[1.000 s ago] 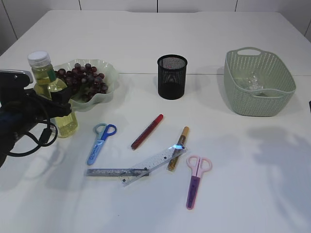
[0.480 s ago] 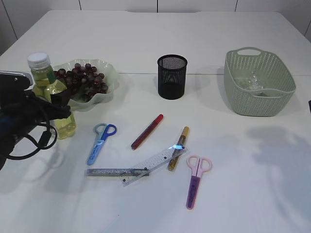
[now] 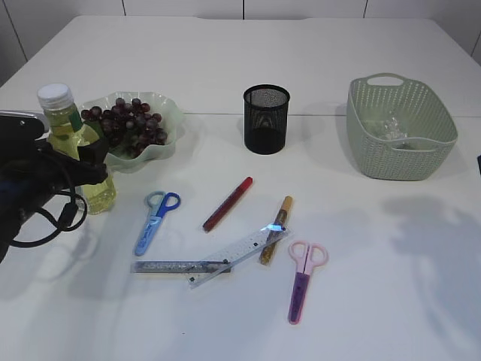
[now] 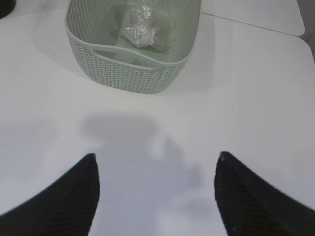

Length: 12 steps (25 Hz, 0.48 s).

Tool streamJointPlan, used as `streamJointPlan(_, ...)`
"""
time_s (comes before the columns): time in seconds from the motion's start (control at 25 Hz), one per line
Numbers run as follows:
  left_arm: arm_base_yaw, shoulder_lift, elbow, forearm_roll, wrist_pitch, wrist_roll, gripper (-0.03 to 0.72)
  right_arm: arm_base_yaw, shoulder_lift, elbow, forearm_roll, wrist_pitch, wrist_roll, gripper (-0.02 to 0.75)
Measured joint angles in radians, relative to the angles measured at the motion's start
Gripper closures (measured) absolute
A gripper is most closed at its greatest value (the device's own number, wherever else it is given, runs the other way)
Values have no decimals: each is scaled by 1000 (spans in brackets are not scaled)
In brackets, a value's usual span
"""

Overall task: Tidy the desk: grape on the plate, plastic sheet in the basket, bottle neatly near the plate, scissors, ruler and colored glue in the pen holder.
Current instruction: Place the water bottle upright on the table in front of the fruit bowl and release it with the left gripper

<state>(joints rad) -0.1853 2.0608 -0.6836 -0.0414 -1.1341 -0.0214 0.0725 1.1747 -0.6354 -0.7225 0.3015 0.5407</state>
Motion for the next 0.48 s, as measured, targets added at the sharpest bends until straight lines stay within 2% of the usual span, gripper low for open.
streamJointPlan(0.48, 0, -36, 18, 0, 2, 0, 106, 0, 0, 0, 0, 0, 0, 174)
